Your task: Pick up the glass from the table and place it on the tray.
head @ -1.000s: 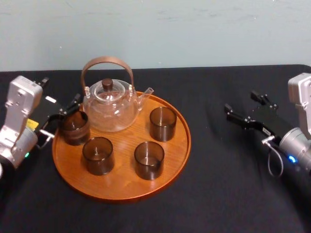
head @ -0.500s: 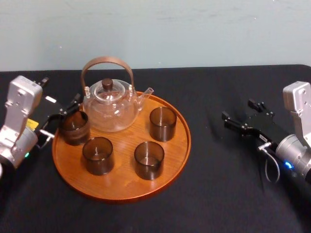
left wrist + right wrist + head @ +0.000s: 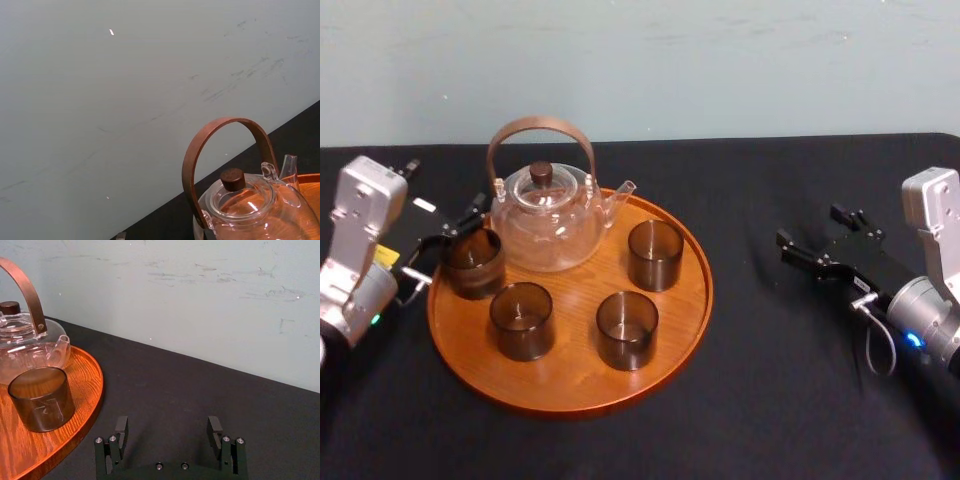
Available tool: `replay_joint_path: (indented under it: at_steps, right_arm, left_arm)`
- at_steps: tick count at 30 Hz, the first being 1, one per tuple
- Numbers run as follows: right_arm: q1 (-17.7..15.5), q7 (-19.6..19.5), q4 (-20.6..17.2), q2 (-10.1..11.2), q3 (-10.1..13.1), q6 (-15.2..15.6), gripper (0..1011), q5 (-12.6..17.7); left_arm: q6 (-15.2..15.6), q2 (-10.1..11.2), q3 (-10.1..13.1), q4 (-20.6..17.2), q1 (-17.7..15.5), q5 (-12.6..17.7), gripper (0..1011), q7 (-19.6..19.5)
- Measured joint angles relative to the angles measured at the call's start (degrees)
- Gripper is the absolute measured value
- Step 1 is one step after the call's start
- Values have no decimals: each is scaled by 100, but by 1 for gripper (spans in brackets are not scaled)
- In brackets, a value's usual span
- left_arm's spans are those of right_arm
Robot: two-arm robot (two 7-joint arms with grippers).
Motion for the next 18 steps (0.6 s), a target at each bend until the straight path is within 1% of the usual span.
replay_joint_path:
  at_steps: [18]
  right_arm:
    - [0,-3,-8,9,-9,3,1002,14]
  left_arm:
    - [0,0,0,0,0,0,1001,0]
